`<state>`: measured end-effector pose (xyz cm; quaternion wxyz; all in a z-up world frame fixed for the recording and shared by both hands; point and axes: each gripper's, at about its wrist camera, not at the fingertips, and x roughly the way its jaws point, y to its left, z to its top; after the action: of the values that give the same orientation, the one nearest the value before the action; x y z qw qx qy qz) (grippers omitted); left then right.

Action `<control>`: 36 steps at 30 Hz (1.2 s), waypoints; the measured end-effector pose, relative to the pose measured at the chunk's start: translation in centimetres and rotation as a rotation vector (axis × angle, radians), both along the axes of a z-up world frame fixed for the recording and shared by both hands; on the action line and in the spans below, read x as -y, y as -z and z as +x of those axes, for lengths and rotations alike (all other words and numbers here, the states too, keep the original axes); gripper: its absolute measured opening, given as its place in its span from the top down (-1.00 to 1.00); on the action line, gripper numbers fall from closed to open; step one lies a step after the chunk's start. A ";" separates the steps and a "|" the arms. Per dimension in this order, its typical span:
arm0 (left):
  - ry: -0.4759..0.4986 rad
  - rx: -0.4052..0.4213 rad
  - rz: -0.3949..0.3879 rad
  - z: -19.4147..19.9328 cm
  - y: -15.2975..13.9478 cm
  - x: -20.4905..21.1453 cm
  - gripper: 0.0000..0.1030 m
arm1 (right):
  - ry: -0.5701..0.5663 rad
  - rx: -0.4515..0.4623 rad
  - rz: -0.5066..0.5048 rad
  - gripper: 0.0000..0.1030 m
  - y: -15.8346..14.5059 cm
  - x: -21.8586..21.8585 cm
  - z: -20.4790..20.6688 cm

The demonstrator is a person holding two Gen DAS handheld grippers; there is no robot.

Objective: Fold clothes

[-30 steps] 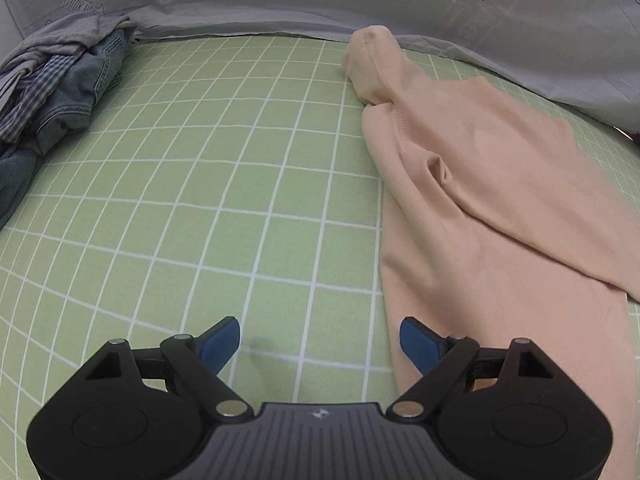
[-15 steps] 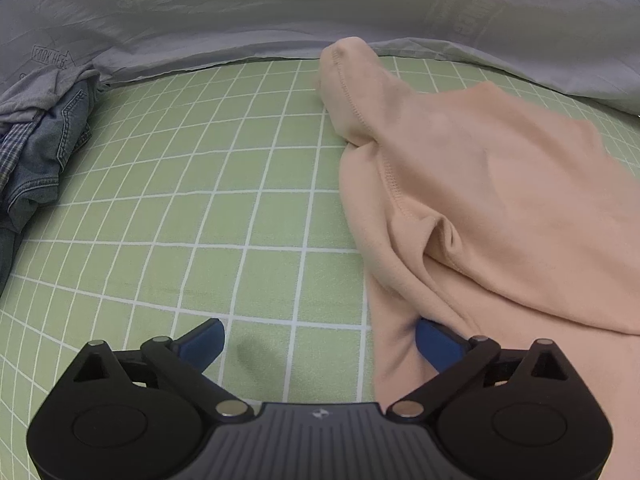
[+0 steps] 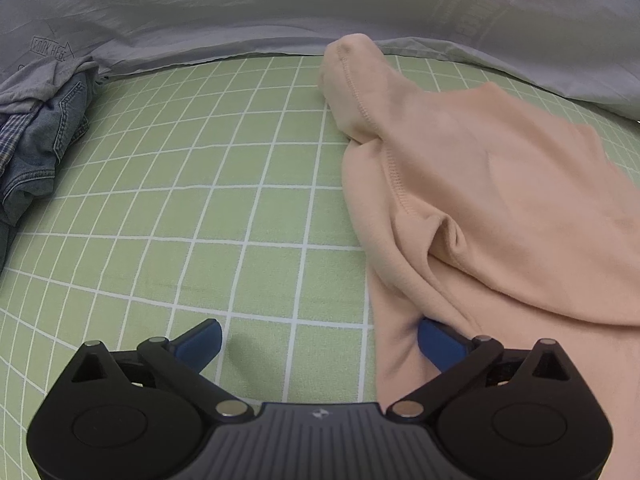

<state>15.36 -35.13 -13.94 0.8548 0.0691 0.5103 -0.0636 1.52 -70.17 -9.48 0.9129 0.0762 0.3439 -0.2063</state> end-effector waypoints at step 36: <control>0.059 -0.023 -0.160 -8.4 -3.9 -5.0 -0.99 | 0.021 -0.081 0.190 -0.99 3.1 -14.6 -6.6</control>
<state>6.99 -30.15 -10.01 0.8493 0.0147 0.5113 -0.1304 -5.04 -55.57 -12.54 0.8848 0.1575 0.3976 -0.1851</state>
